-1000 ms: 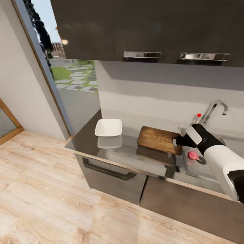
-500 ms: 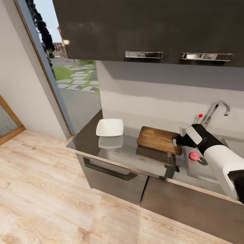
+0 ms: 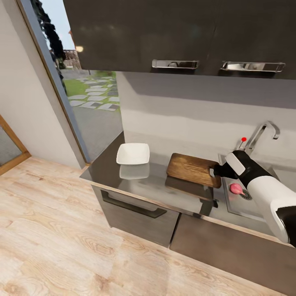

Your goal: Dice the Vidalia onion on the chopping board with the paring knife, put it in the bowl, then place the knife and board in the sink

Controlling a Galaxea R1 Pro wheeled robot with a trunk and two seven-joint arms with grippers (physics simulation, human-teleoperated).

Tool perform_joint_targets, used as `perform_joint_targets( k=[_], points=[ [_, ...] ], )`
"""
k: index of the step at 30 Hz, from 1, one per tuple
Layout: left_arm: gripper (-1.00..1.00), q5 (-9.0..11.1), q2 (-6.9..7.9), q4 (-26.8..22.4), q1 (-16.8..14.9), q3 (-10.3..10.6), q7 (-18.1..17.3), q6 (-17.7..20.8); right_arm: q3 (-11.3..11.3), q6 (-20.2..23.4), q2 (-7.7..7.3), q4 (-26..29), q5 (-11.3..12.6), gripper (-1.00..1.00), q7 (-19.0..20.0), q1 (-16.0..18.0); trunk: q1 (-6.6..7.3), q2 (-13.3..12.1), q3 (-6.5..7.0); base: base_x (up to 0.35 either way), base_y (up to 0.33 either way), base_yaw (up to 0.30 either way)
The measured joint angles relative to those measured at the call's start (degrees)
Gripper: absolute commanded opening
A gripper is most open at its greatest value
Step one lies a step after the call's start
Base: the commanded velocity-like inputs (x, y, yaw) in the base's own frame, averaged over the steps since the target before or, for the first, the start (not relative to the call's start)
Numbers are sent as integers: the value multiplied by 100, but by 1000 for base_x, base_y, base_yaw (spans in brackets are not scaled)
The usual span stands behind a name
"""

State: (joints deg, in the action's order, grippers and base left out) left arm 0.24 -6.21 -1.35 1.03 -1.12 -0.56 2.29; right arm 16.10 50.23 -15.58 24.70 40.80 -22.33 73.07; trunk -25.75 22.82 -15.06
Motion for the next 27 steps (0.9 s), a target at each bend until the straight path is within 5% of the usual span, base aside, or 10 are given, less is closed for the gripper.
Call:
perform_joint_targets(
  k=[27],
  points=[
    [100,0,1,0,0,0,0,0,0,0,0,0,1,-100,0,-1,0,0,-167,0,0,0]
  ],
)
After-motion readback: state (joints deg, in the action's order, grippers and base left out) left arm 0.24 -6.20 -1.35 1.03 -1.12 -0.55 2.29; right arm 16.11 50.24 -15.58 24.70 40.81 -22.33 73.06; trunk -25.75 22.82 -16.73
